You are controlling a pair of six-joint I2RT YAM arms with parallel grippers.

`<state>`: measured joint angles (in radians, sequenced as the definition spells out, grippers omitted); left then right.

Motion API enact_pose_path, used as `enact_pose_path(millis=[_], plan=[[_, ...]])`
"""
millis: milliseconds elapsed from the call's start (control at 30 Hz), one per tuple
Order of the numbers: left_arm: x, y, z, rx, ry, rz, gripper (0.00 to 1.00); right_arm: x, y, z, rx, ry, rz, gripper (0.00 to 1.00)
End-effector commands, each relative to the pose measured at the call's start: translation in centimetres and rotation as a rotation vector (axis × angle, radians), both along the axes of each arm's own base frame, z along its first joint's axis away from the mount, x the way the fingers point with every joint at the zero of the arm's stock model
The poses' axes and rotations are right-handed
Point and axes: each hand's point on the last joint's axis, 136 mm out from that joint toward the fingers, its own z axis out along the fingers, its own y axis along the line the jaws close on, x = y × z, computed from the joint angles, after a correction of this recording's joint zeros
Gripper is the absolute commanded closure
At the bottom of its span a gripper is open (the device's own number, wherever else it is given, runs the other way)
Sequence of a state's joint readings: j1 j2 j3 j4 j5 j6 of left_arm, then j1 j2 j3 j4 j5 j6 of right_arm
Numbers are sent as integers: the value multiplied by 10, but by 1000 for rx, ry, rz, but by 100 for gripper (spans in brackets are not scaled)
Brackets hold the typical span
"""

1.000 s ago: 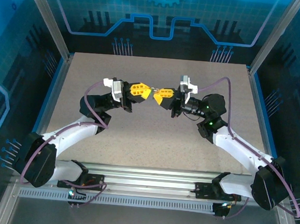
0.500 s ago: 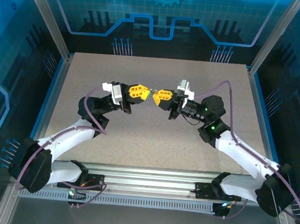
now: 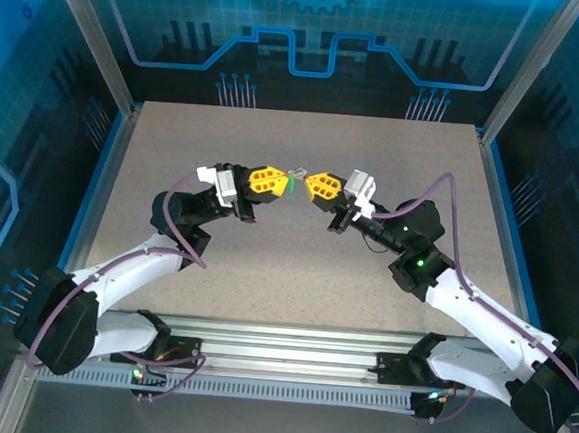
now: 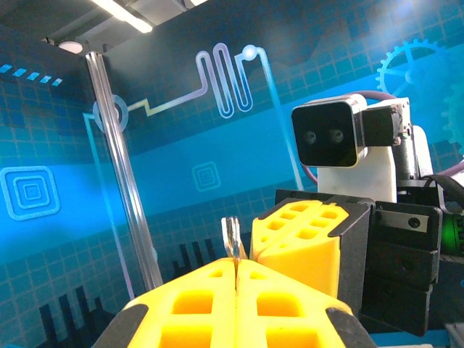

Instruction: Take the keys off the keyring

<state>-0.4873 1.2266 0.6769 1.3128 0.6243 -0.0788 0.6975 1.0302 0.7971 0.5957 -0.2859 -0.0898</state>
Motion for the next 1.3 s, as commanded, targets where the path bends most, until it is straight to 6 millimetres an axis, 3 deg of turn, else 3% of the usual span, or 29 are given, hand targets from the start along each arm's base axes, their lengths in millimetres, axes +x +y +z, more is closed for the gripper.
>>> enact_pose_path(millis=[0, 200, 467, 700, 833, 900, 1067, 1167, 1267], plan=[[-11, 0, 4, -26, -22, -45, 100, -6, -2, 13, 24, -44, -1, 100], [-13, -2, 4, -21, -18, -71, 100, -16, 10, 19, 42, 8, 122, 100], [-16, -3, 4, -21, -15, -80, 100, -21, 13, 28, 93, 43, 211, 88], [-14, -3, 4, -26, -11, -75, 100, -23, 15, 33, 106, 56, 249, 95], [-13, -3, 5, -31, 6, -79, 100, -17, 16, 28, 127, 109, 256, 75], [-13, -3, 4, -33, 16, -86, 100, -12, 16, 22, 135, 142, 248, 70], [-11, -7, 2, -25, 56, -124, 100, -9, 8, 21, 165, 170, 276, 80], [-13, -8, 0, -20, 65, -136, 100, -5, 2, 24, 188, 180, 261, 73], [-13, -7, 0, -23, 74, -139, 100, -5, -3, 27, 186, 176, 267, 77]])
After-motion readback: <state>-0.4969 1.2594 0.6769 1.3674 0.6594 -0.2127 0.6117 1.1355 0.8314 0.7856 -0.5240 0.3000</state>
